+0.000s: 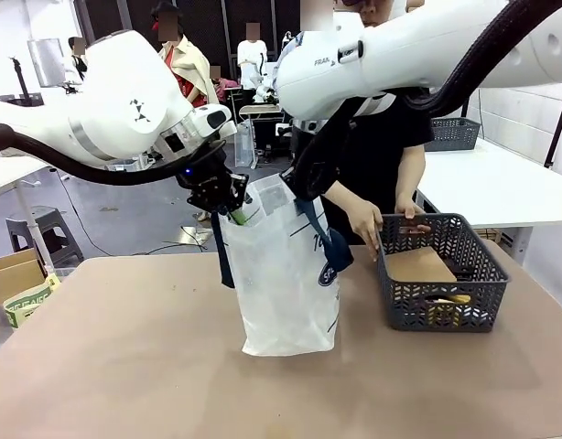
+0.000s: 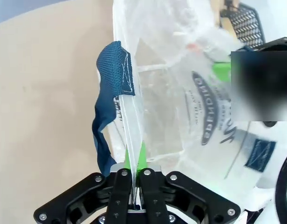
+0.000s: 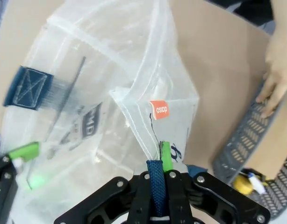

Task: Transfer purchased items from the store into the shopping bag.
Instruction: Open the Reusable shopping bag in the center of the table.

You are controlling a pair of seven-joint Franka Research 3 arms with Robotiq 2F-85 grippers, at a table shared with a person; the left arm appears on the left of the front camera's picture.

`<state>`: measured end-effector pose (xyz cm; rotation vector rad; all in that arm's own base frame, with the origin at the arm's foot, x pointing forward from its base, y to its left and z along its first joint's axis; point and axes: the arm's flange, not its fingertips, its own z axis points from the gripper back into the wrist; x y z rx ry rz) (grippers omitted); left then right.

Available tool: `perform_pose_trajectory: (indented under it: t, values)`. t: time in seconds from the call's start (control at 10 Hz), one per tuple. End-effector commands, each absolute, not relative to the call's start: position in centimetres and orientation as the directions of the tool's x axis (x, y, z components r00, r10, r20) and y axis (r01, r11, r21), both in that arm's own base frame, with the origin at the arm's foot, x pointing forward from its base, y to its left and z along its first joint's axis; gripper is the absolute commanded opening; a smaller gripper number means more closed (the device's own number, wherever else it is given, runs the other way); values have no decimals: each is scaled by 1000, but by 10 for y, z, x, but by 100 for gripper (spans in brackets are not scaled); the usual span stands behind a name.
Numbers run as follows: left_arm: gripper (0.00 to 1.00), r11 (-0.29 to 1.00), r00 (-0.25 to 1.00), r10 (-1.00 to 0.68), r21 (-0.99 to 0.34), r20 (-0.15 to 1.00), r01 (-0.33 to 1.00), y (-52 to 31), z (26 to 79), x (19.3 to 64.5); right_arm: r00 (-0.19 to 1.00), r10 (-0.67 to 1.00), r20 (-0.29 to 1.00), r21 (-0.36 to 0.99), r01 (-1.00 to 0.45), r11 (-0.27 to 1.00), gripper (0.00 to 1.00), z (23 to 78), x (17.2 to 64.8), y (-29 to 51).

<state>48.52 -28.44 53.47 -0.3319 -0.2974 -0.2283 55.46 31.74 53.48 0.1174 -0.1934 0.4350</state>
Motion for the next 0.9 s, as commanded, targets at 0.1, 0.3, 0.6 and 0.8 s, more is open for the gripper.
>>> perform_pose_trajectory:
  t: [0.1,0.3,0.6,0.8]
  values:
    - [0,970,958,-156,-148,239,195,-267,540,466,859,461,225,85,-488,869,0,528,552,281]
    - [0,971,953,-195,-90,233,221,-268,533,464,827,491,276,42,-520,853,0,528,553,273]
    - [0,964,951,-206,-119,230,238,-268,531,465,837,484,255,29,-507,862,0,534,563,279]
    - [0,964,951,-206,-119,230,238,-268,531,465,837,484,255,29,-507,862,0,534,563,279]
